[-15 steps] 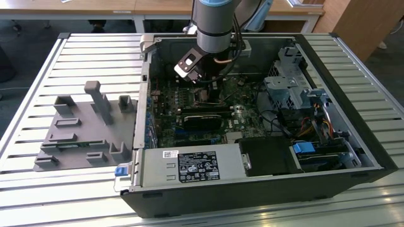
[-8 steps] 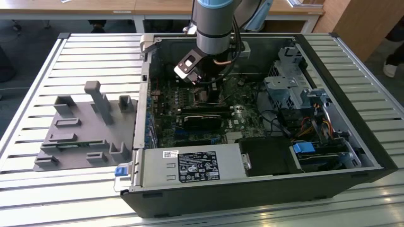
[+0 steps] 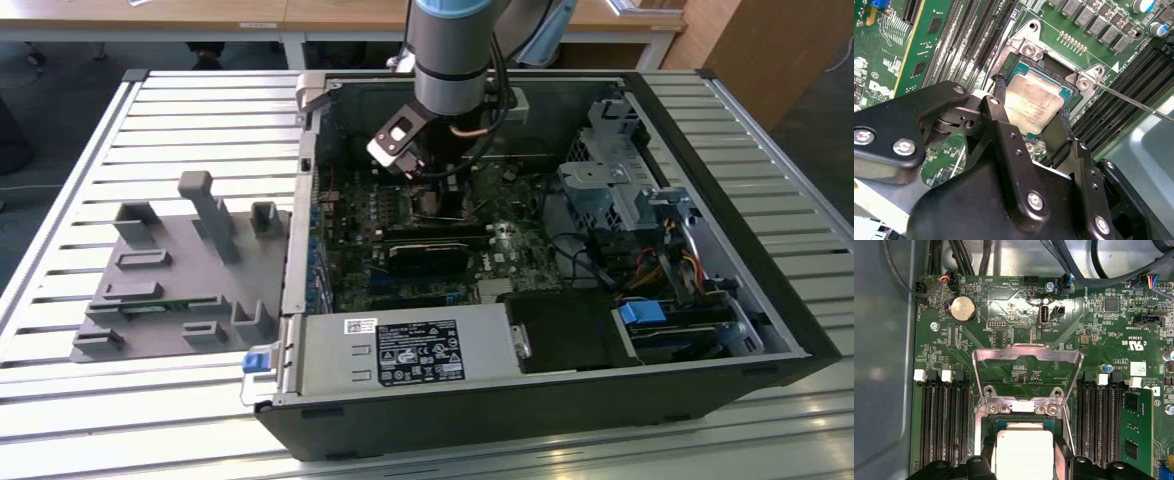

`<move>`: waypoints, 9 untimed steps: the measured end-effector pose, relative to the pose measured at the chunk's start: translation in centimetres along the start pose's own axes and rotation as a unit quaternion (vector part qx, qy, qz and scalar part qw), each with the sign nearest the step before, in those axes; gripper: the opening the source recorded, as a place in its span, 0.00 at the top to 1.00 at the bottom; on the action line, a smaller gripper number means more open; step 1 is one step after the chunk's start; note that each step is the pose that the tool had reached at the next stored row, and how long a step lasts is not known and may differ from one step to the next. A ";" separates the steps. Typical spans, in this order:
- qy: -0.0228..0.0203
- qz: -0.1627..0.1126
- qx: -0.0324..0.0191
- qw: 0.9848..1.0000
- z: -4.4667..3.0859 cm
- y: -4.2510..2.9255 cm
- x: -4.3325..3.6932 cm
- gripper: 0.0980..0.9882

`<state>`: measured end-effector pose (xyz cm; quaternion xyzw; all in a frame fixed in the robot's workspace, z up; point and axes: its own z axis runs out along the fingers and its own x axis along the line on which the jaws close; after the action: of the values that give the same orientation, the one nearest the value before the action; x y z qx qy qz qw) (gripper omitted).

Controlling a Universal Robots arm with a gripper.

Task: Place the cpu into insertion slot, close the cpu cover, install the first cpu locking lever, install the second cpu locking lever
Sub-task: 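Place the cpu into insertion slot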

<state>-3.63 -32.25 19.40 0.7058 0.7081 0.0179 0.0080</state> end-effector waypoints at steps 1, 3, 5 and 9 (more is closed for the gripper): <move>0.000 0.000 0.000 1.000 0.00 -0.04 0.00 0.50; 0.000 0.000 0.000 1.000 0.01 -0.05 0.02 0.50; 0.000 0.000 0.000 1.000 0.04 -0.06 0.05 0.50; 0.000 0.000 0.000 1.000 0.08 -0.06 0.18 0.50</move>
<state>-3.68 -32.07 19.32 0.7058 0.7081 0.0178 0.0079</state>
